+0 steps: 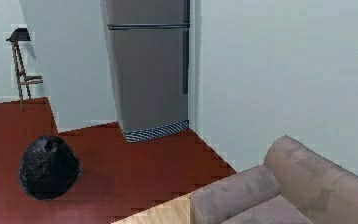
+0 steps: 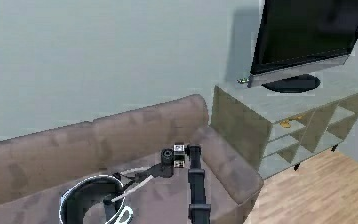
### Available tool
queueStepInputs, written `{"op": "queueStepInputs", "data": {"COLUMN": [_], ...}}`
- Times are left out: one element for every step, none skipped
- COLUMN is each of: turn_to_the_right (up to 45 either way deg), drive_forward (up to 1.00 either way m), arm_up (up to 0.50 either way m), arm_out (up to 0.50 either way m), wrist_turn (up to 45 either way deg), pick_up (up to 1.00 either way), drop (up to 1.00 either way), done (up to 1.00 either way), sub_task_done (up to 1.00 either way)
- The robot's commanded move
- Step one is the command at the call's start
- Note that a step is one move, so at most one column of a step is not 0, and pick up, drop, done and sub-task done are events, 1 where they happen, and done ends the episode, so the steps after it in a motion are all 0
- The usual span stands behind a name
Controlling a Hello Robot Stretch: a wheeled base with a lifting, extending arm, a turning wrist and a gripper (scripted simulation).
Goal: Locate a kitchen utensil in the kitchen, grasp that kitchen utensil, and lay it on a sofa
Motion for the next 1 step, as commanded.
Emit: {"op": "queueStepInputs", "data": {"turn_to_the_right": [0.0], "drive_forward": [0.0], "arm_up": [0.0], "arm_out": [0.0], "wrist_turn": [0.0], "pick_up": [0.0], "drop": [0.0], "done": [1.0], "sub_task_done": [0.0]}}
